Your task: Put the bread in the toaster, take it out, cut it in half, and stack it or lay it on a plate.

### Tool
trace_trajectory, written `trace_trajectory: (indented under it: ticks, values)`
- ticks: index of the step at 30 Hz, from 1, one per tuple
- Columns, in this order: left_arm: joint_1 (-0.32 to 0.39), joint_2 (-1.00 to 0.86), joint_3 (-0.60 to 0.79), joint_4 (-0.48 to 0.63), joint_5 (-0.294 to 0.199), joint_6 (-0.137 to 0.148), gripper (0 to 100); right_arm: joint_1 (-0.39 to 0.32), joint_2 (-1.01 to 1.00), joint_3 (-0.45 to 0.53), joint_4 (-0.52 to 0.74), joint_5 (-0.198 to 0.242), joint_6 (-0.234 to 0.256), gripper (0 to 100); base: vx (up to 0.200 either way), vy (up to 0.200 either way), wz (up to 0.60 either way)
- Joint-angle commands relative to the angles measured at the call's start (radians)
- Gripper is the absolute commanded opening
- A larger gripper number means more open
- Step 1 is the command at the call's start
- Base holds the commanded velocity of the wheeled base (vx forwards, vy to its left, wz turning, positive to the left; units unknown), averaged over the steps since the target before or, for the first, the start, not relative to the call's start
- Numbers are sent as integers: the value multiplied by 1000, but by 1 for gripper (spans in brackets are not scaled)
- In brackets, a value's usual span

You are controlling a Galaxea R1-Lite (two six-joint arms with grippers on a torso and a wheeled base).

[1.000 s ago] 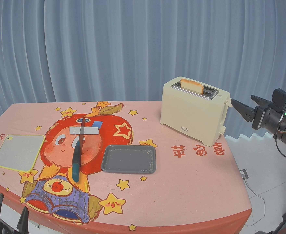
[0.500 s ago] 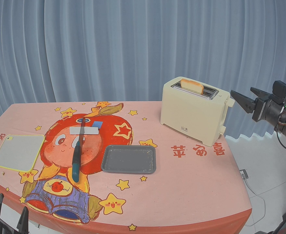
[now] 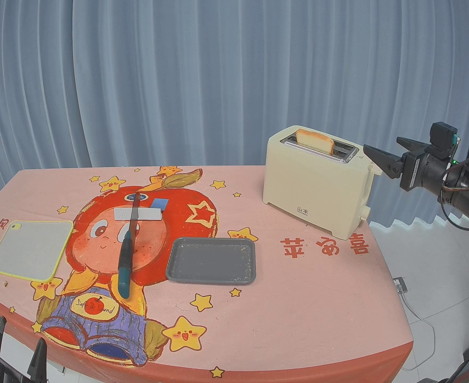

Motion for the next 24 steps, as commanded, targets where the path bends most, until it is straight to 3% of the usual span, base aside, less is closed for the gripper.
trace_trajectory:
  ticks: [1,3,6,24]
  values:
    - [1,-15,18,0,0,-1,100,-2,40,-19,0,36,-3,100,0,0,0]
    - [1,-15,18,0,0,-1,100,-28,63,-26,-11,86,-24,100,0,0,0]
    - [1,-15,18,0,0,-1,100,-34,71,-28,-11,99,-41,100,0,0,0]
    - [1,-15,18,0,0,1,100,-31,152,-123,2,99,-56,100,0,0,0]
